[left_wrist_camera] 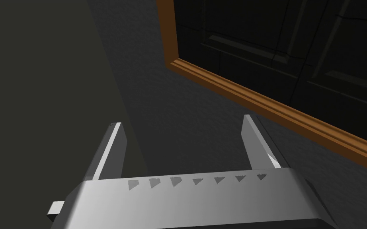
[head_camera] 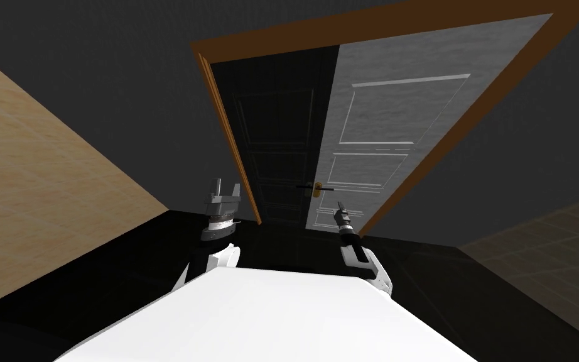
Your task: Pull the door open
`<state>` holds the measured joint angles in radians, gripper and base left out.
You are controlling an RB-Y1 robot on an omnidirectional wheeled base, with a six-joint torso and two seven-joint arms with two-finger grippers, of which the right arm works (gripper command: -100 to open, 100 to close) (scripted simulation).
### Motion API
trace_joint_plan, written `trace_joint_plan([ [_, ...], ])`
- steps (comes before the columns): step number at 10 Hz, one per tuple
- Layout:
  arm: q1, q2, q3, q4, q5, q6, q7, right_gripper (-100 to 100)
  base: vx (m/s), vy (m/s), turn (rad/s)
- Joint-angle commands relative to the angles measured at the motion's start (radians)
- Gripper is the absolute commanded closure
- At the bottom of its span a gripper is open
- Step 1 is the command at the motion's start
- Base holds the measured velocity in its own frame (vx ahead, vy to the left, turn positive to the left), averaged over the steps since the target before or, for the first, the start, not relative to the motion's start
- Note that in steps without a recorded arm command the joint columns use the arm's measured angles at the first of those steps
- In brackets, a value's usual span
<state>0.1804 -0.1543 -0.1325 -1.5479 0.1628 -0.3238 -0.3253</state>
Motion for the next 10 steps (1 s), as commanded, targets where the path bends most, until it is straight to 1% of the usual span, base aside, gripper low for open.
trace_joint_plan([
  [1, -0.016, -0.005, -0.008, 0.036, 0.008, 0.002, -0.012, -100, 0.092, -0.015, 0.059],
  [3, -0.032, -0.010, -0.016, 0.073, 0.016, 0.005, -0.025, -100, 0.100, -0.008, 0.050],
  [4, -0.048, -0.016, -0.025, 0.109, 0.024, 0.007, -0.037, -100, 0.144, 0.013, 0.082],
  [6, -0.073, -0.025, -0.038, 0.168, 0.037, 0.010, -0.057, -100, 0.202, -0.037, 0.090],
  [7, -0.082, -0.028, -0.043, 0.188, 0.042, 0.011, -0.064, -100, 0.138, -0.049, 0.057],
  [9, -0.096, -0.033, -0.050, 0.222, 0.049, 0.013, -0.076, -100, 0.149, -0.050, 0.045],
  [10, -0.095, -0.028, -0.049, 0.215, 0.048, 0.013, -0.070, -100, 0.075, -0.015, 0.013],
])
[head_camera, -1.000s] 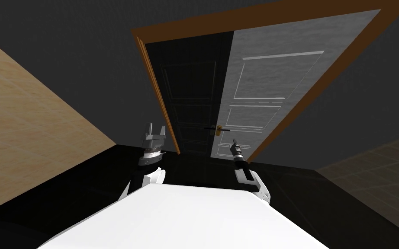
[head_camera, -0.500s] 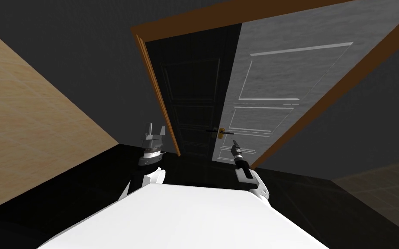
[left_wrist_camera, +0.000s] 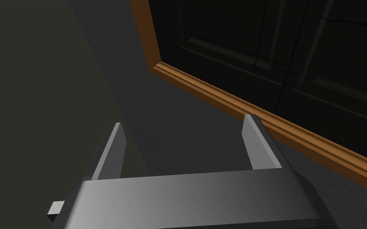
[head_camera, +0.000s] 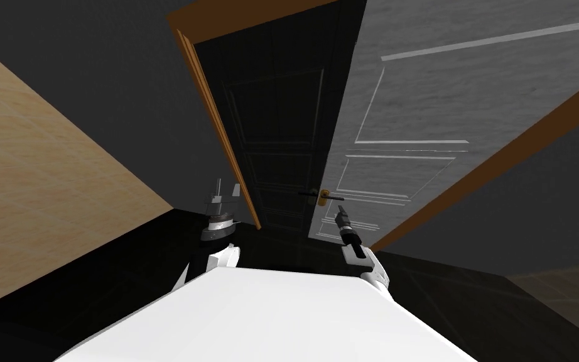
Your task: Pull the door open
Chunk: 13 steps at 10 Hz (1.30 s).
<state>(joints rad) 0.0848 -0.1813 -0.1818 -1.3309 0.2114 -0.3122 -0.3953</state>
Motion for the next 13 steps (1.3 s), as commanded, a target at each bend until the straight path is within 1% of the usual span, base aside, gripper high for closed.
trace_joint_plan([
  [1, 0.010, -0.029, -0.028, 0.023, -0.013, -0.006, -0.011, -100, 0.070, 0.017, 0.055],
  [2, 0.015, -0.045, -0.043, 0.035, -0.020, -0.010, -0.017, -100, 0.092, 0.045, 0.057],
  [3, 0.022, -0.071, -0.067, 0.055, -0.032, -0.017, -0.028, -100, 0.130, 0.046, 0.082],
  [4, 0.026, -0.089, -0.082, 0.069, -0.040, -0.022, -0.035, -100, 0.150, 0.019, 0.091],
  [6, 0.030, -0.119, -0.106, 0.094, -0.055, -0.034, -0.050, -100, 0.151, -0.037, 0.085],
  [7, 0.029, -0.131, -0.113, 0.104, -0.061, -0.040, -0.056, -100, 0.171, -0.049, 0.101],
  [8, 0.026, -0.137, -0.115, 0.111, -0.065, -0.045, -0.061, -100, 0.185, -0.045, 0.116],
  [9, 0.019, -0.138, -0.110, 0.113, -0.068, -0.051, -0.065, -100, 0.182, -0.030, 0.170],
  [10, 0.008, -0.133, -0.096, 0.112, -0.068, -0.057, -0.068, -100, 0.196, 0.090, 0.242],
  [11, 0.019, -0.137, -0.103, 0.108, -0.068, -0.052, -0.067, -100, 0.093, 0.054, 0.043],
  [12, 0.019, -0.137, -0.103, 0.108, -0.068, -0.052, -0.067, 100, -0.012, -0.013, -0.040],
  [13, 0.019, -0.137, -0.103, 0.108, -0.068, -0.052, -0.067, 100, -0.032, -0.020, 0.001],
])
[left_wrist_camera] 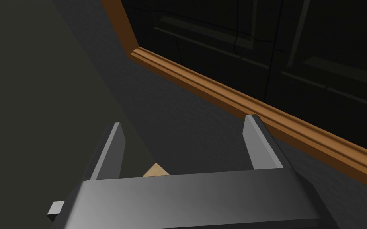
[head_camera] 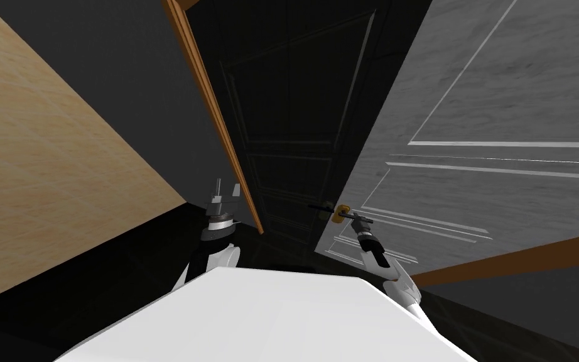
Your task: Pull the door open
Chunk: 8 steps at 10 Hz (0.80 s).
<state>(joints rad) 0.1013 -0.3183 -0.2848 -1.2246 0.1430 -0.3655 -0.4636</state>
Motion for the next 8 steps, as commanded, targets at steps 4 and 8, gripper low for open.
trace_joint_plan([
  [4, 0.003, 0.000, 0.000, 0.001, 0.001, 0.001, 0.001, 100, -0.013, -0.003, 0.007],
  [8, 0.038, -0.033, 0.003, 0.002, 0.000, -0.015, -0.027, 100, -0.162, -0.021, 0.049],
])
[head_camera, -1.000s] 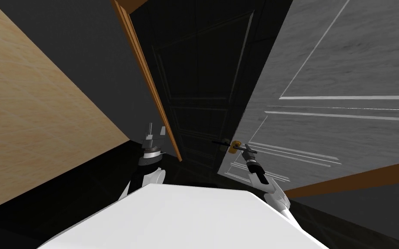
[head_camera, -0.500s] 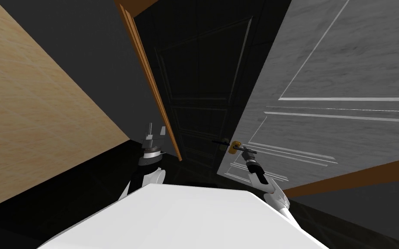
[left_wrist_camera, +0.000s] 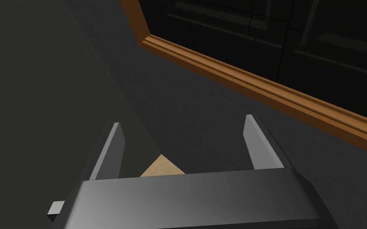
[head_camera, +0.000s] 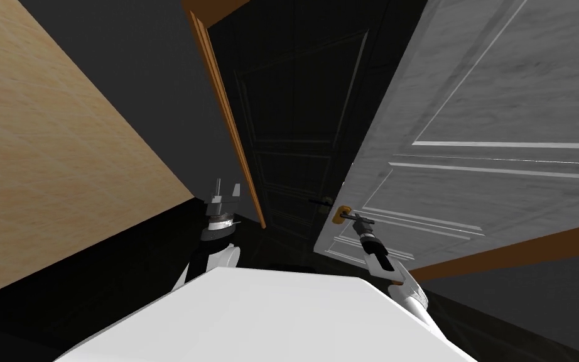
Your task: Pull the door open
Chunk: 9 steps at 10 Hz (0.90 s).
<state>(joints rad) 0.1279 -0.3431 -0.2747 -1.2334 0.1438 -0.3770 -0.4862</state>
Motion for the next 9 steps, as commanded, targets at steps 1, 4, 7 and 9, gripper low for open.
trace_joint_plan([
  [1, 0.018, -0.016, 0.002, 0.008, 0.001, -0.011, -0.014, 100, -0.210, 0.000, 0.105],
  [4, 0.035, -0.038, 0.044, -0.007, 0.007, -0.042, -0.049, 100, -0.219, -0.042, 0.140],
  [7, 0.036, -0.047, 0.065, -0.009, 0.011, -0.050, -0.064, 100, -0.194, -0.093, 0.142],
  [9, 0.062, -0.065, 0.084, -0.019, 0.018, -0.082, -0.091, 100, -0.174, -0.045, 0.126],
])
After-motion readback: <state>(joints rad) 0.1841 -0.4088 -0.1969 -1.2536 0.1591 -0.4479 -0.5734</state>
